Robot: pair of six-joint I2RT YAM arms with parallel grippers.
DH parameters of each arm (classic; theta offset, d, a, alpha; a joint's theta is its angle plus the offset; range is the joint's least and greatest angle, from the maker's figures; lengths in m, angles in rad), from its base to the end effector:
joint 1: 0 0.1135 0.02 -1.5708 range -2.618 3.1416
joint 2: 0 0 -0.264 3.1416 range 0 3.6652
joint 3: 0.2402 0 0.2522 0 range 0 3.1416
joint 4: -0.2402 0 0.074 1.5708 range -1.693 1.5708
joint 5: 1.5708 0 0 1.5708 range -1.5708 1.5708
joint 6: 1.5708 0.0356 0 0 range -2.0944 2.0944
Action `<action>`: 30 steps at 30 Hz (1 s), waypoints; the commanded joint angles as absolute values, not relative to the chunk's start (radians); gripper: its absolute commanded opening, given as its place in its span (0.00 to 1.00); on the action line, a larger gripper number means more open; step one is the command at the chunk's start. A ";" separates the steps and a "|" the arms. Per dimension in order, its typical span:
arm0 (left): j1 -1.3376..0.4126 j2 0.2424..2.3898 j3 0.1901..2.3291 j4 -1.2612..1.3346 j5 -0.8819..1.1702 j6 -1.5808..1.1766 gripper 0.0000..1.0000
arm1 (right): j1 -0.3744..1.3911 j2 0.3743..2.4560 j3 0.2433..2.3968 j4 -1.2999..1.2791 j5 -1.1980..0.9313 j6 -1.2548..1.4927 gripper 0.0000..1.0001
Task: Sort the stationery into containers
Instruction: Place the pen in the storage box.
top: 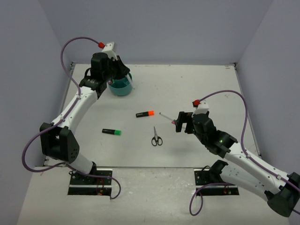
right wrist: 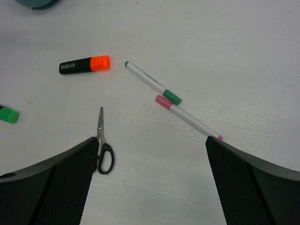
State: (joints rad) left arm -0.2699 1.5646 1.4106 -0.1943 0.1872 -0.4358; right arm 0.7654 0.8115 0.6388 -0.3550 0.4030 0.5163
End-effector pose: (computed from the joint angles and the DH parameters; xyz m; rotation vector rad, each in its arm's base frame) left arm 0.3568 -0.1056 0.3620 -0.0339 1.9675 -0.6485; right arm 0.1410 0.1161 0.2682 -0.0160 2.0730 0.3702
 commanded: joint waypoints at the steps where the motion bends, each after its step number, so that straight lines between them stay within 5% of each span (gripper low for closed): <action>1: -0.281 1.509 1.374 -0.121 0.184 -0.438 0.00 | 0.764 0.813 0.663 -0.344 0.422 0.526 0.99; 19: -0.279 1.519 1.393 -0.119 0.121 -0.445 0.00 | 0.764 0.818 0.662 -0.340 0.420 0.526 0.99; 30: -0.230 1.667 1.626 -0.144 -0.046 -0.464 0.00 | 0.764 0.813 0.661 -0.340 0.411 0.525 0.99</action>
State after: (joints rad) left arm -0.2633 1.6176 1.5291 -0.1768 0.0424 -0.4437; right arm 0.7654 0.8184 0.6388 -0.3552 0.4026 0.5163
